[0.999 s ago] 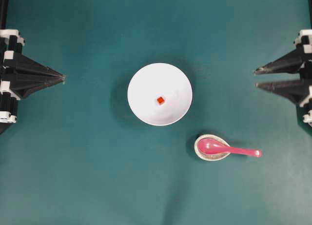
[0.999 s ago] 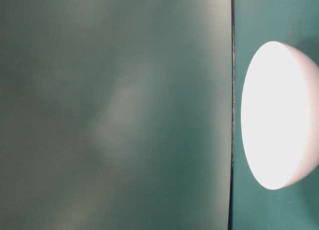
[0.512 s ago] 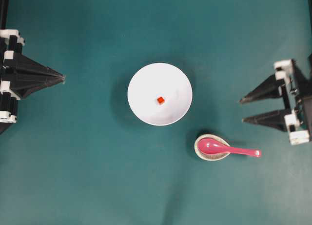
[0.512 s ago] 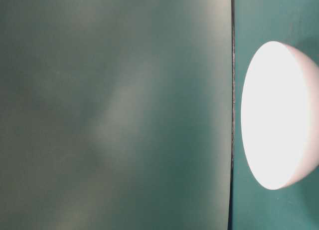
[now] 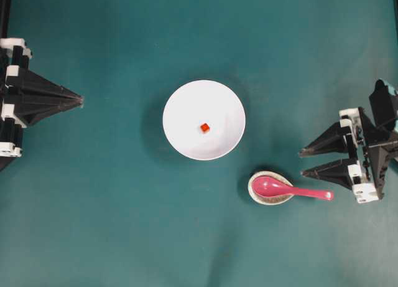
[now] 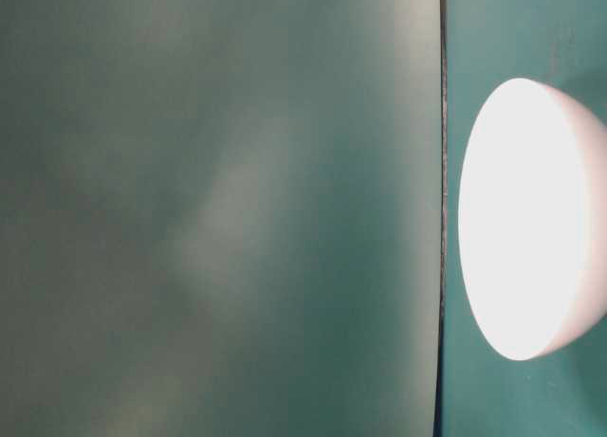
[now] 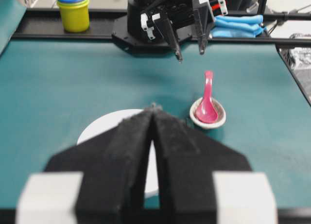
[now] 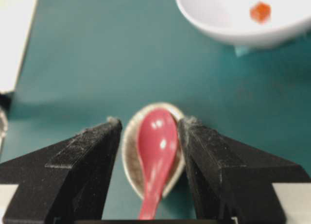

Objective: Grip the spoon and scoop the red block from the bowl with right arm.
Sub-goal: 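Move the right gripper toward the pink spoon handle in the dish, then lower the open right gripper around the pink spoon handle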

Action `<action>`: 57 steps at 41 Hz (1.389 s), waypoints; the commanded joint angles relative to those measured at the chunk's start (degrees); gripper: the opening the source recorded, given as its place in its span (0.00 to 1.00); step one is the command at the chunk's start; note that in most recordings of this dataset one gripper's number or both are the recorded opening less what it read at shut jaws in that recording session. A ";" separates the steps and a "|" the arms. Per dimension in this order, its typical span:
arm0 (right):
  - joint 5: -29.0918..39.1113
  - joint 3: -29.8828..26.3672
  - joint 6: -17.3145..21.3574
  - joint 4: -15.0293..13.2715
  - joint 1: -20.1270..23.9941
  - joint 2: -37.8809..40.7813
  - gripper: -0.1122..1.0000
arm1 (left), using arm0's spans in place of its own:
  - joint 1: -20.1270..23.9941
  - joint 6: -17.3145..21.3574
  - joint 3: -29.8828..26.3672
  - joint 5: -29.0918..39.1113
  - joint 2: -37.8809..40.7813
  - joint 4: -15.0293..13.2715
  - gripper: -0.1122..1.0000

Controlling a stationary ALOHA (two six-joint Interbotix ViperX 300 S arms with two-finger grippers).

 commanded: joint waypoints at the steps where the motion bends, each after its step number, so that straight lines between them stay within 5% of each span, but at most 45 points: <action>1: -3.52 -0.26 -0.44 4.75 2.81 1.85 0.61 | 0.00 -0.18 -1.41 0.26 0.44 0.09 0.10; 20: -21.18 -1.41 -0.97 23.64 20.83 13.71 0.61 | 0.00 -0.18 -1.32 0.26 0.44 0.09 0.10; 34: -28.21 -3.52 -0.97 34.54 31.90 22.15 0.61 | 0.00 -0.18 -1.23 0.26 0.44 0.09 0.10; 57: -28.48 -4.57 -1.05 36.74 34.19 32.17 0.61 | -0.09 -0.26 -1.23 0.35 0.44 0.09 0.10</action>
